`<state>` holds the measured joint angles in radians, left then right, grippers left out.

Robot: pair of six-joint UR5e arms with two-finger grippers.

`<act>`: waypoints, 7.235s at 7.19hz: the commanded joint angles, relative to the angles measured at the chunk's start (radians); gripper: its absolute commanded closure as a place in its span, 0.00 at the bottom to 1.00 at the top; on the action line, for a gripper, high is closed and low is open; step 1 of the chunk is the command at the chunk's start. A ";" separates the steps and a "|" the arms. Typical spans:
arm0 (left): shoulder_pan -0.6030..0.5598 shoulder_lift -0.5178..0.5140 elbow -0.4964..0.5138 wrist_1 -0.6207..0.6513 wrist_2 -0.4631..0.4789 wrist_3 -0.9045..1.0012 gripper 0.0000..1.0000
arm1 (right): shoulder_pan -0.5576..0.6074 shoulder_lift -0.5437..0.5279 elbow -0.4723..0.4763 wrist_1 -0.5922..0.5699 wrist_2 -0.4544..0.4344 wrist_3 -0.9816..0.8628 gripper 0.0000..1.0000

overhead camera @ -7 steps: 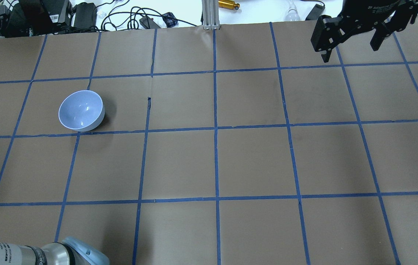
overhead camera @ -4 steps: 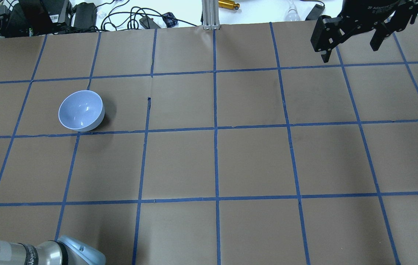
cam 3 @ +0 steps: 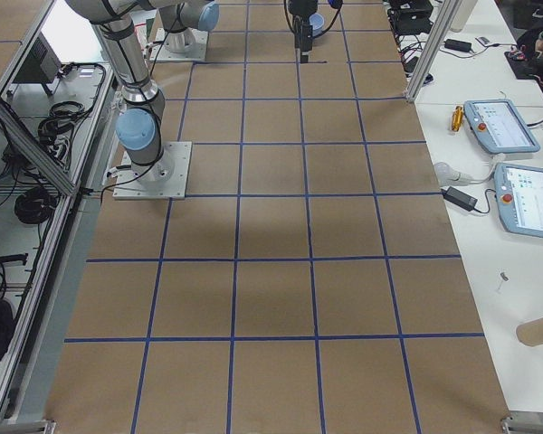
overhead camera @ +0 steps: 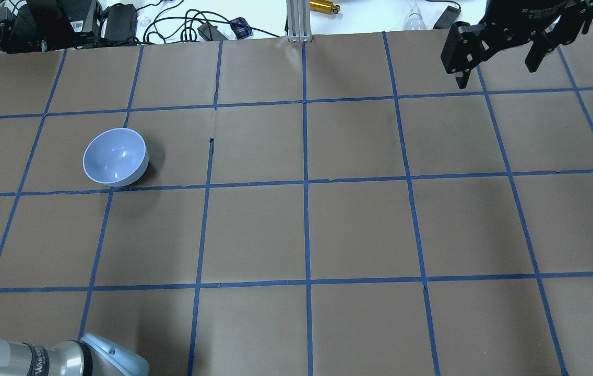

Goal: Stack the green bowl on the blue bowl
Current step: 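Grasp the pale green bowl rim with the left gripper, then carry the pale green bowl with the left gripper toward the blue bowl, then lower the green bowl into the blue bowl with the left gripper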

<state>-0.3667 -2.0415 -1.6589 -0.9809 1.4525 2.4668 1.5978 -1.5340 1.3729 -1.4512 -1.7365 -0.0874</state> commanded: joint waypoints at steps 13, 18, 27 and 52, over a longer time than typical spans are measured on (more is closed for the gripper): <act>0.000 -0.088 0.016 0.090 0.011 0.032 1.00 | 0.001 0.000 0.000 0.000 0.000 0.000 0.00; -0.001 -0.077 0.014 0.076 0.051 0.031 1.00 | 0.001 0.000 0.000 0.000 0.000 0.000 0.00; -0.035 -0.008 0.013 0.013 0.055 0.027 1.00 | 0.001 0.000 0.000 0.000 0.000 0.000 0.00; -0.879 0.219 -0.203 -0.025 0.175 -0.727 1.00 | -0.001 0.000 0.000 0.000 0.000 0.000 0.00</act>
<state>-1.2452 -1.8201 -1.8564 -1.0059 1.6278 1.7474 1.5974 -1.5340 1.3729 -1.4511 -1.7365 -0.0874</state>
